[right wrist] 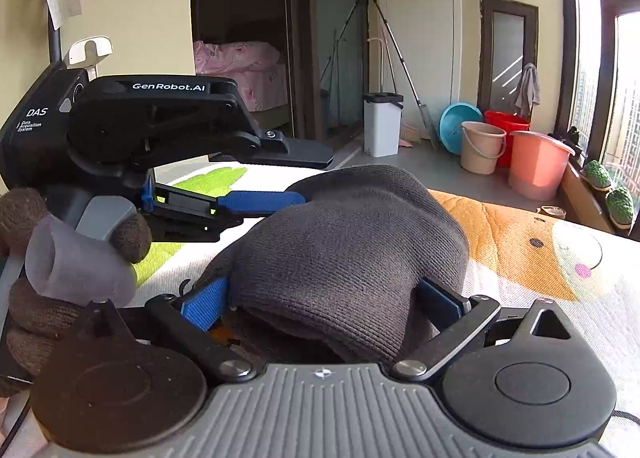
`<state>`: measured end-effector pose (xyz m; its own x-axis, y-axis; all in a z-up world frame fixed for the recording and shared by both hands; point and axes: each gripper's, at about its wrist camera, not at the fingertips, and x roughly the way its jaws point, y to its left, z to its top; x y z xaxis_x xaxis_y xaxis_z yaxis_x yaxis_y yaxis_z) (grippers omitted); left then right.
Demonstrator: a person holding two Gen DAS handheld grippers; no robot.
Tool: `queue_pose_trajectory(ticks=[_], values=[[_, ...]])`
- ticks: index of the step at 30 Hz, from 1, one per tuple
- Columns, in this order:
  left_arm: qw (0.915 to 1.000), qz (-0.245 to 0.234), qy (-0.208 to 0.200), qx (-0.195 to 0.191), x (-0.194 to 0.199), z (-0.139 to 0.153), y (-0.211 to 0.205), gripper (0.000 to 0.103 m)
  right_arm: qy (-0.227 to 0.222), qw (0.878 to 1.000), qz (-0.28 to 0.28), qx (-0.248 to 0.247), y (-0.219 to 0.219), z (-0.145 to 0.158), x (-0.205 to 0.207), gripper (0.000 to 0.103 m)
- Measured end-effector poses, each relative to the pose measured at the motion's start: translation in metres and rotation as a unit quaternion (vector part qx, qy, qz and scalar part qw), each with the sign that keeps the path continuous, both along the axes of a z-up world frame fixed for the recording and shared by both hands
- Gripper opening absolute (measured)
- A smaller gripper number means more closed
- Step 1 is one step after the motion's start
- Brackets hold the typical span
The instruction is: Fold clothes
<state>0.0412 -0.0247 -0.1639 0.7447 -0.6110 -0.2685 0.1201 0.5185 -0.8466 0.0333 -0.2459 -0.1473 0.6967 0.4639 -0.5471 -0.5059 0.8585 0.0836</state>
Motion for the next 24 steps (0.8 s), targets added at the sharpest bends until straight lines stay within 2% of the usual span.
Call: queue_pose_trajectory(ticks=[4,7,9,12,13,15,17,20,21,22,24], values=[[0.9997,0.014,0.001,0.020,-0.013,0.023,0.007,0.058,0.003,1.000,0.004,-0.004,-0.001,-0.001,0.002,0.103],[0.9995,0.008,-0.012,0.027,-0.031,0.033,0.005,0.060,-0.002,1.000,0.012,-0.010,-0.003,-0.002,0.001,0.103],[0.9989,0.006,-0.001,0.046,-0.034,0.028,-0.001,0.060,-0.007,1.000,0.013,-0.012,-0.003,0.000,0.000,0.103],[0.9948,0.025,0.042,0.089,-0.024,0.010,-0.007,0.056,-0.020,0.999,0.025,-0.005,-0.010,0.015,0.002,0.103],[0.9940,0.027,0.055,0.091,-0.021,0.006,-0.006,0.066,-0.028,0.999,0.028,-0.003,-0.013,0.021,0.001,0.103],[0.9951,0.017,0.068,0.070,-0.017,-0.002,-0.003,0.068,-0.042,0.999,0.027,0.005,-0.026,0.038,0.001,0.103],[0.9948,0.012,0.069,0.075,-0.017,-0.005,-0.006,0.072,-0.051,0.998,-0.001,0.023,-0.042,0.052,0.006,0.101],[0.9945,0.008,0.067,0.080,-0.016,-0.005,-0.007,0.074,-0.032,0.995,-0.076,0.061,-0.060,0.058,0.029,0.071],[0.9946,0.007,0.069,0.078,-0.016,-0.005,-0.006,0.075,-0.015,0.993,-0.090,0.075,-0.062,0.055,0.039,0.056],[0.9947,0.006,0.070,0.076,-0.016,-0.006,-0.005,0.075,0.002,0.991,-0.104,0.089,-0.064,0.052,0.049,0.052],[0.9948,0.005,0.070,0.074,-0.017,-0.006,-0.003,0.075,0.031,0.987,-0.105,0.117,-0.060,0.042,0.068,0.051]])
